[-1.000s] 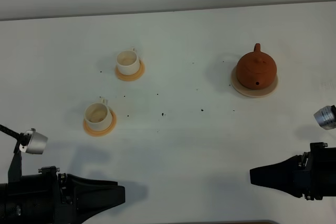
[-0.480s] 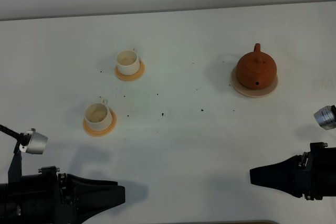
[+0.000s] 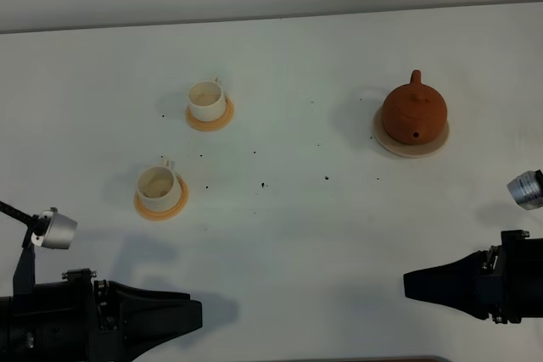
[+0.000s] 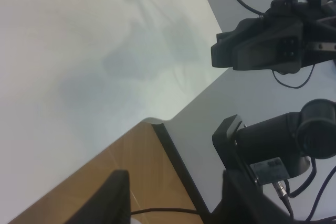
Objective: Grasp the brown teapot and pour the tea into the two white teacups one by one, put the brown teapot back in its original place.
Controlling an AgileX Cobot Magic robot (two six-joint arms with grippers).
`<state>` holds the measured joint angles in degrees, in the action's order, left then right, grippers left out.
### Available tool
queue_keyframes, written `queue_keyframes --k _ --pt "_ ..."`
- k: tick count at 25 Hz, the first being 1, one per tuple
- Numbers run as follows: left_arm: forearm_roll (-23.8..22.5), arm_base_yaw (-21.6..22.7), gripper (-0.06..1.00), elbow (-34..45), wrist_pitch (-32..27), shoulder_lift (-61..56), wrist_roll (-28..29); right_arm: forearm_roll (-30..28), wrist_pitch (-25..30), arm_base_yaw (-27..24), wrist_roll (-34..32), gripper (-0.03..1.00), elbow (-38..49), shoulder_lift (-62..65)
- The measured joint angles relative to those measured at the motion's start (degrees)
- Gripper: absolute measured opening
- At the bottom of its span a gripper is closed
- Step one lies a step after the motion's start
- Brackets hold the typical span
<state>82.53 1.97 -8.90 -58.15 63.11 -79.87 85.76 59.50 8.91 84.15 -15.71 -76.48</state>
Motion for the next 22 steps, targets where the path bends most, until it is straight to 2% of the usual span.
queue_keyframes --k 8,15,22 --pt "0.04 0.0 0.4 0.0 0.08 0.0 0.0 0.0 0.0 0.0 -0.09 0.24 0.0 0.0" --pt "2.65 0.0 0.4 0.0 1.62 0.0 0.0 0.0 0.0 0.0 -0.09 0.24 0.0 0.0" --pt "2.85 0.0 0.4 -0.35 1.62 0.0 0.0 0.74 0.05 0.0 -0.2 0.24 -0.12 -0.02"
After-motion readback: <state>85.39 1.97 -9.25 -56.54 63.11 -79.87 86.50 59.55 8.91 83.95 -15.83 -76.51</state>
